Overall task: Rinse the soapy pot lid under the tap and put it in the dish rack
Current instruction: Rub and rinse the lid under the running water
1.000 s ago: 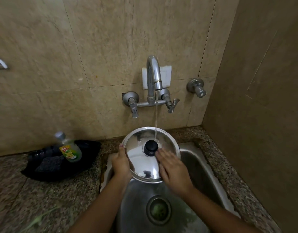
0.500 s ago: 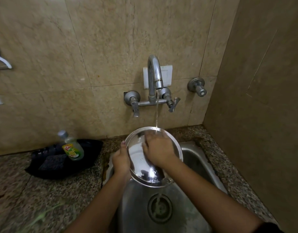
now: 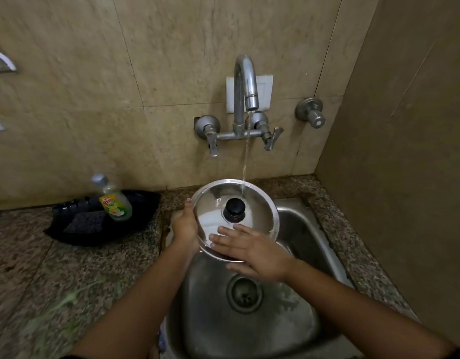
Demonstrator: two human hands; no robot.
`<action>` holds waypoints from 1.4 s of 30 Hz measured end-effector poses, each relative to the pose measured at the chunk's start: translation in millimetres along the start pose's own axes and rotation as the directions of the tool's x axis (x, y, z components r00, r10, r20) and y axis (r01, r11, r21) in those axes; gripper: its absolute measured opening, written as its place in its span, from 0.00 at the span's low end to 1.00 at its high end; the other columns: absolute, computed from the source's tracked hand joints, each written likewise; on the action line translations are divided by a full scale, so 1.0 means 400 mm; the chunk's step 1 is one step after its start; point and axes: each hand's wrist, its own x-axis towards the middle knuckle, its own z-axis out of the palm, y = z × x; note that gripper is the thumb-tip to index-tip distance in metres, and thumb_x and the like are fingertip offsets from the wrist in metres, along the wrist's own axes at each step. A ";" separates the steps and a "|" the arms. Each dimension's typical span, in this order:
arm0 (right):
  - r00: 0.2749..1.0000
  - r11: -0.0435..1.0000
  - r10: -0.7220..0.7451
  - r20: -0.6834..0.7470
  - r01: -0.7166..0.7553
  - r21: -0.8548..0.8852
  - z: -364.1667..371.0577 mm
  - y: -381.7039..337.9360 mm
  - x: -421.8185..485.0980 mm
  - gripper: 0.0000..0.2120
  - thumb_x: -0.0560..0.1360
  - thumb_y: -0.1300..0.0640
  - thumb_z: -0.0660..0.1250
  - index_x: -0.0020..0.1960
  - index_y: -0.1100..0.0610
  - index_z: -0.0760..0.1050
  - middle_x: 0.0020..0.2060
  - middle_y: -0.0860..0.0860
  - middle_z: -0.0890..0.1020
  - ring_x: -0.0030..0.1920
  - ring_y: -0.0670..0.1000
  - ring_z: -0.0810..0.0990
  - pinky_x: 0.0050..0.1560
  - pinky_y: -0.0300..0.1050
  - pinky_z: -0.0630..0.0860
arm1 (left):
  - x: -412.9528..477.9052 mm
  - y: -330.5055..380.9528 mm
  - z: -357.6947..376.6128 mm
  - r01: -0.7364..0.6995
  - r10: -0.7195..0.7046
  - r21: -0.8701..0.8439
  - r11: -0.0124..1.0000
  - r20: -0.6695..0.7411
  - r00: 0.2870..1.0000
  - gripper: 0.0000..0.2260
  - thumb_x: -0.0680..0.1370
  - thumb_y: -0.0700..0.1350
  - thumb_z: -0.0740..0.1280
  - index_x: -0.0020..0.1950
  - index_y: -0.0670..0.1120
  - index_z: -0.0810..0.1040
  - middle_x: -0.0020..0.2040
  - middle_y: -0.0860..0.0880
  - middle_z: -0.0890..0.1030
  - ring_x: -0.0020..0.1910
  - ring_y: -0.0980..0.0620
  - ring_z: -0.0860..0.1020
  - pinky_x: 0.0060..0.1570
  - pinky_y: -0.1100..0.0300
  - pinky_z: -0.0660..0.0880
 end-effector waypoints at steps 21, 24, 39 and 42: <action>0.285 -0.277 0.910 0.300 -0.117 0.954 -0.008 0.060 0.035 0.06 0.73 0.69 0.66 0.48 0.64 0.79 0.36 0.59 0.82 0.34 0.57 0.81 0.38 0.47 0.80 | 0.004 -0.119 -0.164 0.352 -0.326 -0.066 0.934 0.252 0.911 0.35 0.75 0.69 0.52 0.67 0.42 0.72 0.62 0.40 0.77 0.58 0.41 0.77 0.54 0.48 0.75; 0.264 -0.518 0.799 0.541 -0.156 0.841 0.028 0.056 0.011 0.07 0.73 0.66 0.67 0.50 0.63 0.79 0.39 0.61 0.83 0.32 0.57 0.83 0.33 0.48 0.81 | -0.027 -0.127 -0.161 0.369 -0.272 -0.170 0.914 0.417 0.867 0.30 0.77 0.65 0.53 0.68 0.46 0.74 0.62 0.42 0.80 0.60 0.42 0.76 0.57 0.47 0.73; 0.878 0.876 0.477 0.051 -0.479 0.059 0.029 0.043 0.168 0.32 0.77 0.46 0.41 0.78 0.56 0.45 0.78 0.53 0.46 0.78 0.50 0.43 0.76 0.50 0.42 | -0.029 -0.071 0.060 0.156 -0.099 -0.175 0.972 0.298 0.950 0.21 0.78 0.61 0.57 0.59 0.47 0.76 0.60 0.48 0.79 0.56 0.51 0.77 0.61 0.53 0.72; 0.937 0.941 0.330 0.113 -0.336 0.040 0.013 0.035 0.074 0.28 0.80 0.45 0.45 0.78 0.52 0.44 0.78 0.47 0.47 0.77 0.45 0.42 0.73 0.43 0.40 | 0.051 -0.087 0.053 0.189 -0.122 -0.227 0.955 0.281 0.952 0.38 0.66 0.72 0.64 0.61 0.43 0.78 0.62 0.40 0.80 0.58 0.42 0.80 0.64 0.43 0.72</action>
